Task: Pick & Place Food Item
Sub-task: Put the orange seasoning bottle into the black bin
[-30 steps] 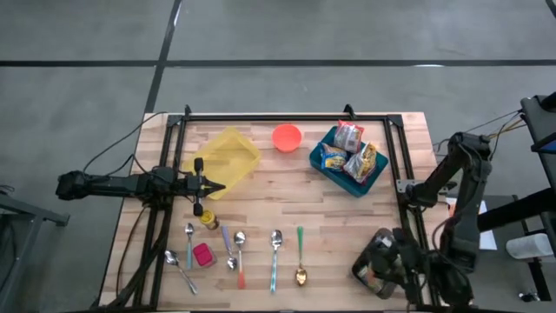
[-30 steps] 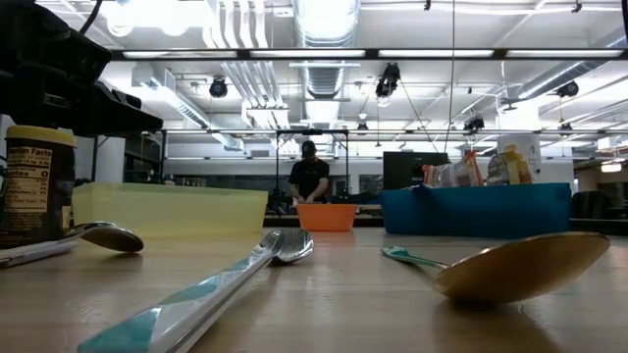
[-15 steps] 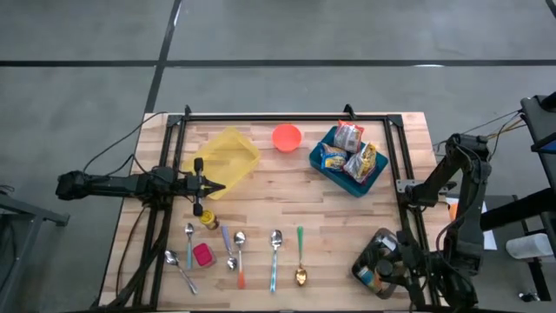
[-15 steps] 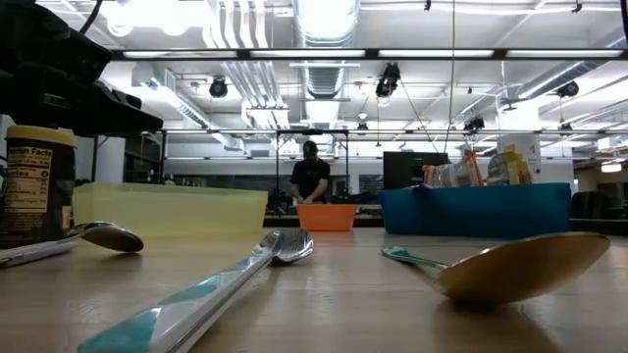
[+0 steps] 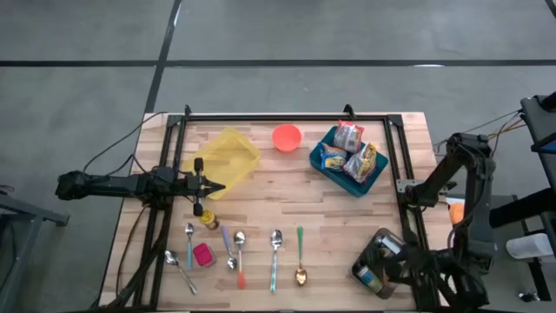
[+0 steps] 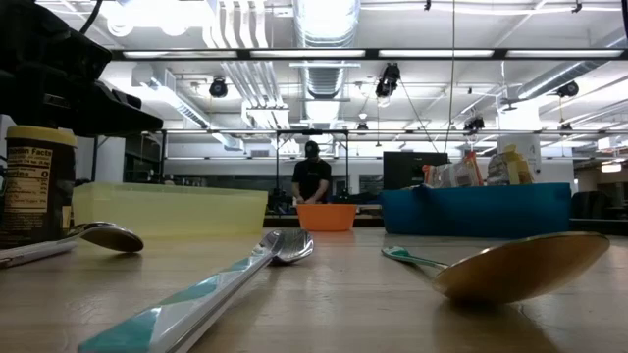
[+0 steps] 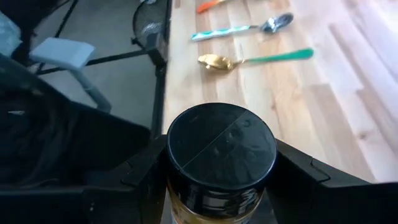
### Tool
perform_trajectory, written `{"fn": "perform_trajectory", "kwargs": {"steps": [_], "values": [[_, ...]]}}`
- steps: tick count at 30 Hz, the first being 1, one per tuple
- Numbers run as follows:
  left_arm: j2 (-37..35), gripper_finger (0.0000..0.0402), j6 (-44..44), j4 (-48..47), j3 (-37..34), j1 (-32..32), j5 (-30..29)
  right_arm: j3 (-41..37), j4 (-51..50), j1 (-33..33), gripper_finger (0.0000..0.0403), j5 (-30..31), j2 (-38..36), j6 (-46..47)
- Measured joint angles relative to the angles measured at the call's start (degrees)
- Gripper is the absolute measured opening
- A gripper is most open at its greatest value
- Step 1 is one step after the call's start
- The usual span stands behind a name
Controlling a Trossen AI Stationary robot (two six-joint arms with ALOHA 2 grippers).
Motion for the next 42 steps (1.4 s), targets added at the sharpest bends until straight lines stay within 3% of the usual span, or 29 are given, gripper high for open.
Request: {"fn": "perform_trajectory", "kwargs": {"steps": [8,15,23,42], "values": [[0.0,0.0000,0.0,0.0,0.0,0.0,0.0,0.0,-2.8,-4.8,0.0207,-5.4,-4.5,0.5],[0.0,0.0000,0.0,0.0,0.0,0.0,0.0,0.0,-5.4,-9.9,0.0207,-14.2,-4.5,0.5],[0.0,0.0000,0.0,0.0,0.0,0.0,0.0,-0.4,-10.8,-10.5,0.0207,-14.1,-1.5,3.3],[0.0,0.0000,0.0,0.0,0.0,0.0,0.0,-2.6,-12.8,-10.4,0.0210,-12.2,10.7,17.7]]}}
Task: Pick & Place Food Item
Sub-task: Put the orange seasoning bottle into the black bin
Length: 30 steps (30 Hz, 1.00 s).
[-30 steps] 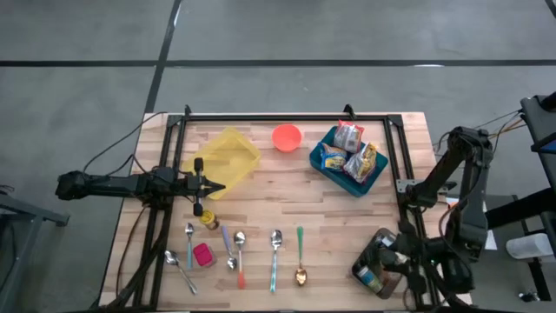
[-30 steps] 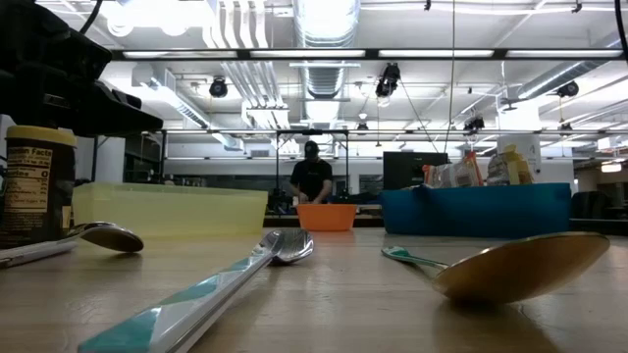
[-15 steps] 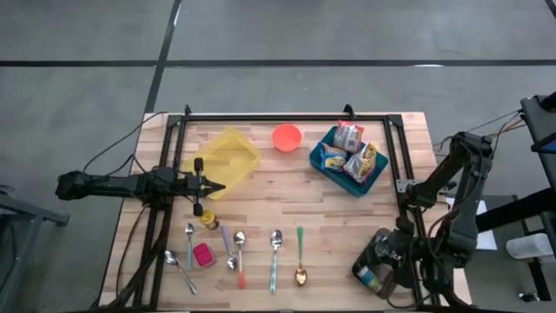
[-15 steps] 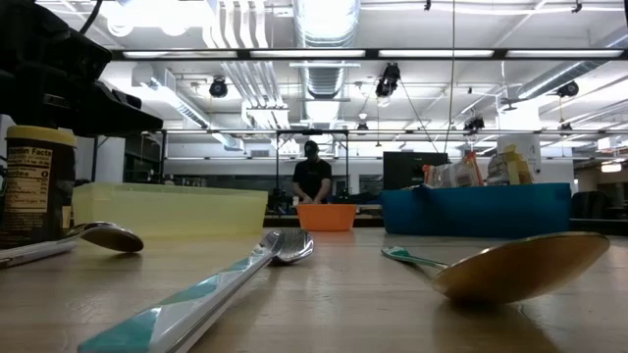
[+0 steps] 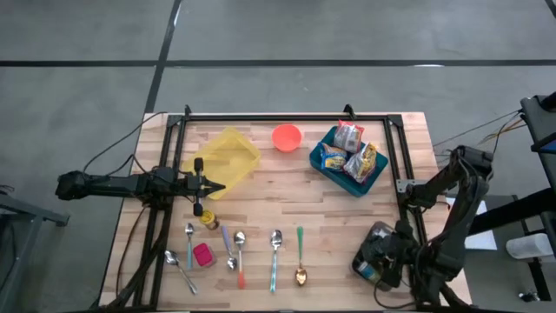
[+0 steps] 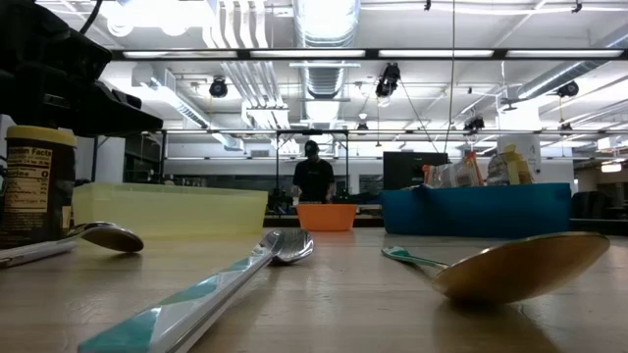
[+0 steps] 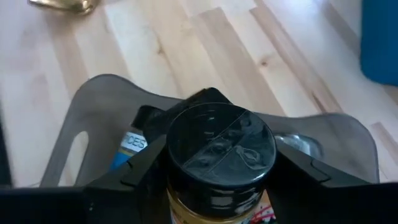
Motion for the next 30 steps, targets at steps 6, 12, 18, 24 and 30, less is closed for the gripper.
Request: {"fn": "perform_trajectory", "kwargs": {"steps": [6,12,18,24,30], "values": [[0.0,0.0000,0.0,0.0,0.0,0.0,0.0,0.0,-0.9,0.6,0.0239,2.5,2.1,4.1],[0.0,0.0000,0.0,0.0,0.0,0.0,0.0,0.1,-0.9,1.1,0.0235,2.5,1.5,4.2],[0.0,0.0000,0.0,0.0,0.0,0.0,0.0,2.3,-0.9,1.1,0.0234,2.9,0.6,3.9],[0.0,0.0000,0.0,0.0,0.0,0.0,0.0,2.8,-1.4,1.1,0.0234,2.8,0.6,4.6],[0.0,0.0000,0.0,0.0,0.0,0.0,0.0,2.6,-4.6,1.1,0.0235,0.9,0.6,9.3]]}}
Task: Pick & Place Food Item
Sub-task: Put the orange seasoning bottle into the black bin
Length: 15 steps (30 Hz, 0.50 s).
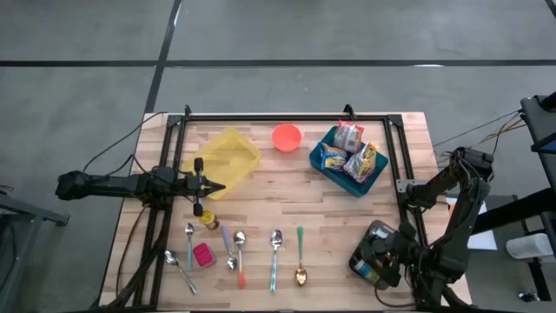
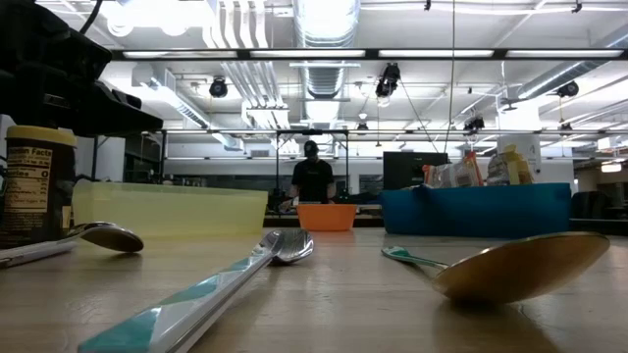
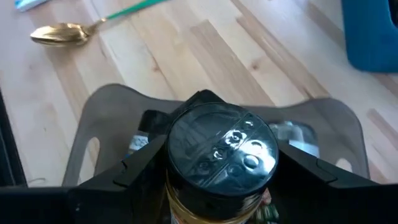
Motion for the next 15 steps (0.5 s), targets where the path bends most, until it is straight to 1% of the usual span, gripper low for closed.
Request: {"fn": "perform_trajectory", "kwargs": {"steps": [3,11,13,15], "values": [[0.0,0.0000,0.0,0.0,0.0,0.0,0.0,-0.1,-0.7,0.0,0.0235,-1.3,0.0,1.8],[0.0,0.0000,0.0,0.0,0.0,0.0,0.0,-0.2,-0.6,0.0,0.0237,-1.2,0.0,3.3],[0.0,0.0000,0.0,0.0,0.0,0.0,0.0,-0.2,-0.6,0.0,0.0248,-1.2,0.0,3.6],[0.0,0.0000,0.0,0.0,0.0,0.0,0.0,-0.2,-0.6,0.0,0.0268,-1.2,0.0,3.7]]}}
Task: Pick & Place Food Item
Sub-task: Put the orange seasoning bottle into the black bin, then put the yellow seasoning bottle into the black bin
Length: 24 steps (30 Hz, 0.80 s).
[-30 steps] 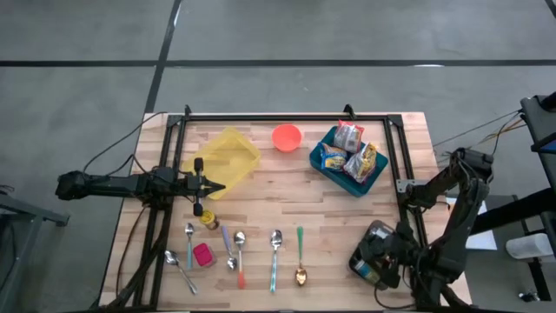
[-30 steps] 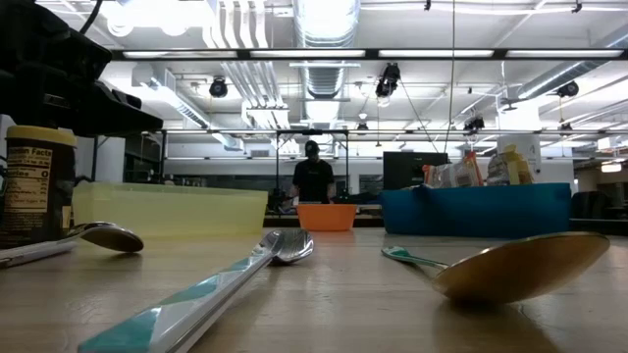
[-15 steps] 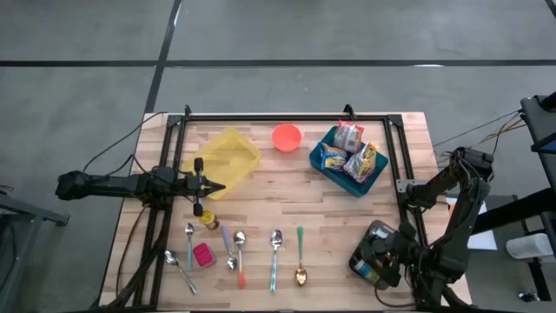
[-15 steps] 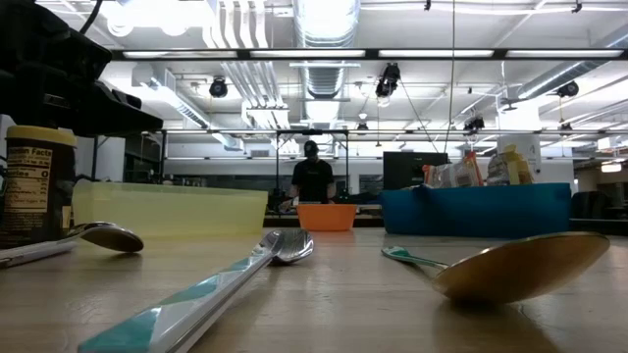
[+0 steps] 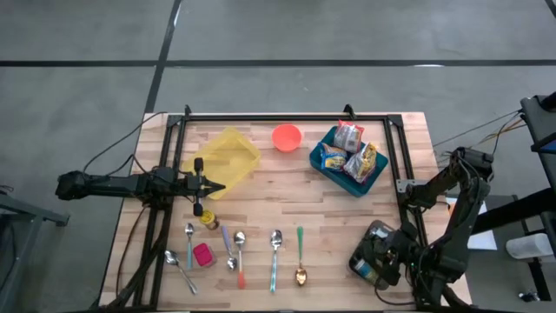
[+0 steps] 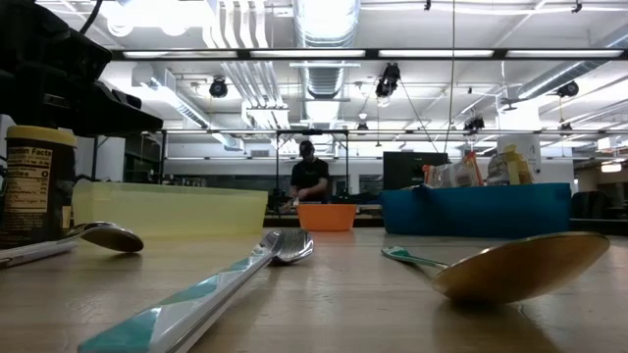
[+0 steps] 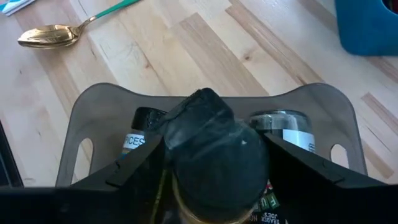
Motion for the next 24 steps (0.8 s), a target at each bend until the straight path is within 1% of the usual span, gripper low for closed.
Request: {"fn": "perform_trajectory", "kwargs": {"steps": [5,9,12,21,24], "values": [[0.0,0.0000,0.0,0.0,0.0,0.0,0.0,0.0,0.0,0.0,0.0325,0.1,0.0,-0.4],[0.0,0.0000,0.0,0.0,0.0,0.0,0.0,0.0,0.1,0.0,0.0355,0.1,0.0,-0.4],[0.0,0.0000,0.0,0.0,0.0,0.0,0.0,0.0,0.1,0.0,0.0362,0.1,0.0,-0.6],[0.0,0.0000,0.0,0.0,0.0,0.0,0.0,0.0,-0.2,0.0,0.0363,0.3,0.0,-1.0],[0.0,0.0000,0.0,0.0,0.0,0.0,0.0,0.0,-0.3,0.0,0.0363,2.0,0.0,-1.9]]}}
